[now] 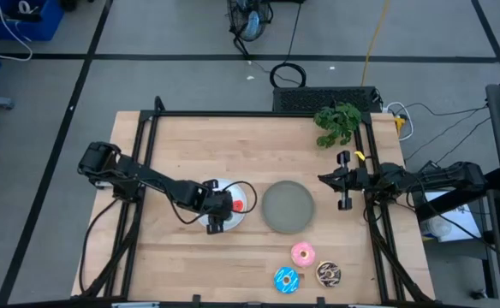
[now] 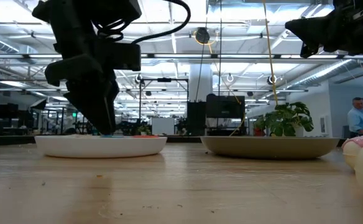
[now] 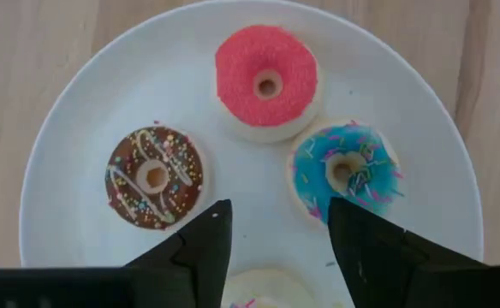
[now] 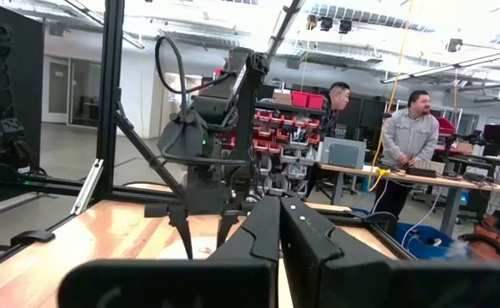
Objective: Pick & Place donuts
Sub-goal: Put the big pink doughnut on the gray plate
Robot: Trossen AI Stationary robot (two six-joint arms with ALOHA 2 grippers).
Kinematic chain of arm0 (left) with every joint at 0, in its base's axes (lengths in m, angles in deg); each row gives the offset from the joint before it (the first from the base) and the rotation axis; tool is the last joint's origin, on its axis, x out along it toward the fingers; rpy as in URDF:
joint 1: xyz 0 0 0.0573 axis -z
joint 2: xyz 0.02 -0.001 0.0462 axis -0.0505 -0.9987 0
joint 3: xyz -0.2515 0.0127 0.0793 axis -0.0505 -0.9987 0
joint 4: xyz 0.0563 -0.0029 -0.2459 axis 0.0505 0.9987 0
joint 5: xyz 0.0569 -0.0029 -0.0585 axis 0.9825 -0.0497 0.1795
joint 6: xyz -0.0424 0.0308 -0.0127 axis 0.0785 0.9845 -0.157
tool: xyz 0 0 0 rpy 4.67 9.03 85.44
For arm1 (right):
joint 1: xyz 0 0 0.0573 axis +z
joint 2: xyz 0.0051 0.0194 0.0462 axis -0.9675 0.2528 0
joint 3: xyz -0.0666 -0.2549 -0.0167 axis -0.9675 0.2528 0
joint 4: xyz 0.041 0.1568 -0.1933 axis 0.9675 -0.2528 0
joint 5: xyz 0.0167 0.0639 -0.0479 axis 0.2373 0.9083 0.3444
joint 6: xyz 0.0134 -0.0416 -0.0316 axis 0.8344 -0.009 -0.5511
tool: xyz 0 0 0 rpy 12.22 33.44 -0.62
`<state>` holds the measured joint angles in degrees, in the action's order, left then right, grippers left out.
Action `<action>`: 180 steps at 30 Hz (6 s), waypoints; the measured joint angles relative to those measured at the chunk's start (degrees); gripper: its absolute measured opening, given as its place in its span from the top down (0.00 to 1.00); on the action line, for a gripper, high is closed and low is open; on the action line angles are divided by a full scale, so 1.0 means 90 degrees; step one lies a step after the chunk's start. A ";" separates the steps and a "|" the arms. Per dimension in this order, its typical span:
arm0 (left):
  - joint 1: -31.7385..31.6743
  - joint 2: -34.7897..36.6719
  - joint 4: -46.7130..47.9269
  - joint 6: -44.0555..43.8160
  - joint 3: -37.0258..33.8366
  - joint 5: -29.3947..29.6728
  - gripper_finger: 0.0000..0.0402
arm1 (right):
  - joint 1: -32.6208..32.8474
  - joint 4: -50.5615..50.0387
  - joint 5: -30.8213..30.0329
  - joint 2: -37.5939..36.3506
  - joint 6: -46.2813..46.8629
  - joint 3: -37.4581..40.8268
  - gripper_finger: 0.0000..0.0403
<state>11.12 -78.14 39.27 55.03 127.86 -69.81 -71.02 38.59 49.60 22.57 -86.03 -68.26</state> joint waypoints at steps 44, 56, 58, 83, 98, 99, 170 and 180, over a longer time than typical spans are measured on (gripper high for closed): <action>0.0206 0.8009 -0.3803 0.2811 -0.3825 0.1513 0.99 | 0.0000 -0.0100 0.0004 -0.0002 -0.0009 0.0002 1.00; 0.0182 0.8833 -0.4316 0.3415 -0.5341 0.1168 0.99 | 0.0000 0.0030 -0.0023 -0.0002 -0.0193 0.0000 1.00; 0.0182 0.8892 -0.4453 0.3575 -0.5535 0.1152 0.99 | 0.0000 0.0098 -0.0024 0.0000 -0.0245 0.0000 1.00; 0.0182 0.8908 -0.5009 0.5182 -0.5911 0.2353 0.86 | 0.0000 0.0228 -0.0068 0.0057 0.0333 0.0000 1.00; 0.0182 0.8905 -0.5505 0.5789 -0.5904 0.2351 0.86 | 0.0005 0.0336 -0.0337 0.0918 0.0644 0.0001 1.00; 0.0182 0.8905 -0.5513 0.5788 -0.5904 0.2351 0.86 | 0.0005 0.0373 -0.0337 0.0985 0.0646 0.0000 1.00; -0.0145 0.8874 -0.5565 0.5784 -0.5904 0.3113 0.86 | 0.3581 -0.7257 0.0037 0.7781 0.6836 -0.6502 0.46; -0.0145 0.8874 -0.5477 0.5760 -0.5904 0.3117 0.86 | 0.3551 -0.7321 0.0115 0.7802 0.6817 -0.6398 0.46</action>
<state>9.81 1.73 -10.02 106.86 74.73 -41.76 -39.07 -27.30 50.63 92.79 -24.68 -125.84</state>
